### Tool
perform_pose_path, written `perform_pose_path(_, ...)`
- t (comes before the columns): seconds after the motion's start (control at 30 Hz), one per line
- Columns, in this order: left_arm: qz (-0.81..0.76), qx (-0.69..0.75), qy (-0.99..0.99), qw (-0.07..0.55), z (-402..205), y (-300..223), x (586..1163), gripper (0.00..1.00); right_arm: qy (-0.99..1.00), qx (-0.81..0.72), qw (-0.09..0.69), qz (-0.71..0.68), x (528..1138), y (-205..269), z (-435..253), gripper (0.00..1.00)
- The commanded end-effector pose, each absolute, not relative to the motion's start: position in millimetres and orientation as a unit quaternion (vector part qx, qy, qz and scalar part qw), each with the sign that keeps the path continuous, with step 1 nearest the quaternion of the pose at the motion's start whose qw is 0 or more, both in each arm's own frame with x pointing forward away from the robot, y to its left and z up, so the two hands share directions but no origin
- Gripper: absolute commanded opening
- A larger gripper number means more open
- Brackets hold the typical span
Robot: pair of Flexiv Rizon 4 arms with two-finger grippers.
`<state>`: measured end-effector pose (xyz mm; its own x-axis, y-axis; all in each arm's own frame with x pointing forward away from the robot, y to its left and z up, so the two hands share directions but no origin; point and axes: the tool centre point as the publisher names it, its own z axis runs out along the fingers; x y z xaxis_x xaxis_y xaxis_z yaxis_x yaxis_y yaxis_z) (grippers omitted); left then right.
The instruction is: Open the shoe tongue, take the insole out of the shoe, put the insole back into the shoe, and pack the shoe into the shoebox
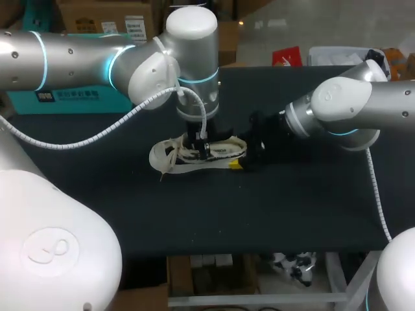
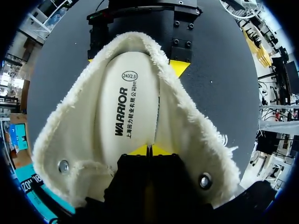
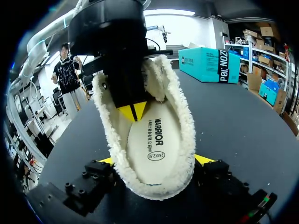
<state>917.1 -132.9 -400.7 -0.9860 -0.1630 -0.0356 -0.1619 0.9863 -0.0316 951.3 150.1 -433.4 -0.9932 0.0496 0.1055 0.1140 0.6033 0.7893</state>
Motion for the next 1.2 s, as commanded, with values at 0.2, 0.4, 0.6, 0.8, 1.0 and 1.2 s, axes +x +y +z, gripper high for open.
perform_pose_path(0.2,-0.014,-0.095,0.995,0.039,-430,-136,922,0.19,-0.894,-0.046,0.037,-0.445,957,152,-447,0.0)
perform_pose_path(0.4,-0.004,-0.102,0.993,0.061,-442,-139,934,0.14,-0.894,-0.046,0.037,-0.445,957,152,-447,0.0)
perform_pose_path(0.6,0.009,-0.101,0.99,0.095,-461,-143,947,0.16,-0.894,-0.046,0.037,-0.445,957,152,-447,0.0)
perform_pose_path(0.8,0.007,-0.106,0.985,0.133,-475,-138,970,0.26,-0.894,-0.046,0.037,-0.445,957,152,-447,0.0)
perform_pose_path(1.0,0.002,-0.104,0.983,0.148,-486,-131,998,0.27,-0.894,-0.046,0.037,-0.445,957,152,-447,0.0)
perform_pose_path(1.2,-0.003,-0.092,0.982,0.165,-495,-126,1017,0.24,-0.894,-0.046,0.037,-0.445,957,152,-447,0.0)
